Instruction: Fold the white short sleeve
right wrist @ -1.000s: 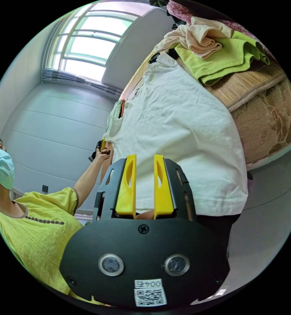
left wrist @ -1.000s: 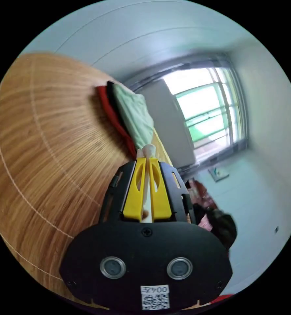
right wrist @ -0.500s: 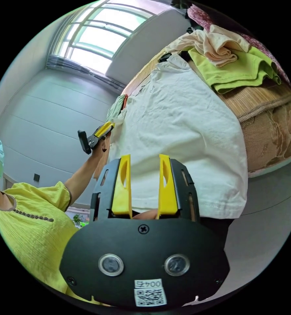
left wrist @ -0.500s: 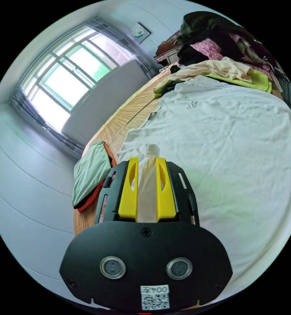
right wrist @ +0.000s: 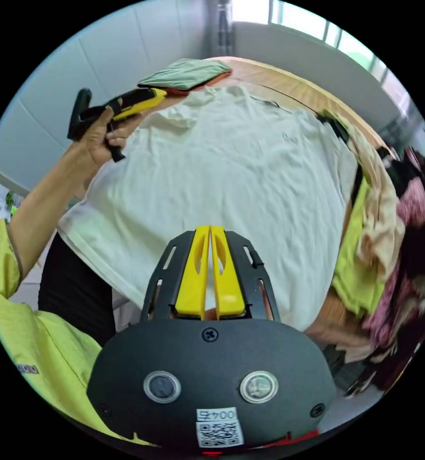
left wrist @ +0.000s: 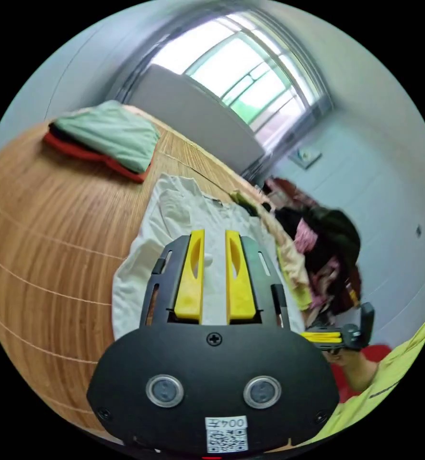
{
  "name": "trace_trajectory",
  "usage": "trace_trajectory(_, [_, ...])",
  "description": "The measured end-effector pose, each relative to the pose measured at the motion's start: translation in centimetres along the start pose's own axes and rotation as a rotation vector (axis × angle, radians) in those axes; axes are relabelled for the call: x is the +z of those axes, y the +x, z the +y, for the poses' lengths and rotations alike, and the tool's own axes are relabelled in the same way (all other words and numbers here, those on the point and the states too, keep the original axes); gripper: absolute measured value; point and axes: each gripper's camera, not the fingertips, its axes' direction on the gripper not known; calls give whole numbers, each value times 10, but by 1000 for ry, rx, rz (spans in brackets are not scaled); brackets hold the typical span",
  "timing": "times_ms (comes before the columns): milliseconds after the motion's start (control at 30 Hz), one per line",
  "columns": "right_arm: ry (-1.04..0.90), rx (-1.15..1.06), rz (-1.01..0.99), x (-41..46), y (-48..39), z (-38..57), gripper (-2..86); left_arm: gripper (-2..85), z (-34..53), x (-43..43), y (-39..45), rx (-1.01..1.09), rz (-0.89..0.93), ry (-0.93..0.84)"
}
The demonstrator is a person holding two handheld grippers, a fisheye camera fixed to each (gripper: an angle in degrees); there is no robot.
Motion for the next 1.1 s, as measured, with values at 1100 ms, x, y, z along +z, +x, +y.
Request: trace_trajectory(1100, [76, 235, -235, 104, 100, -305, 58, 2, -26, -26, -132, -360, 19, 49])
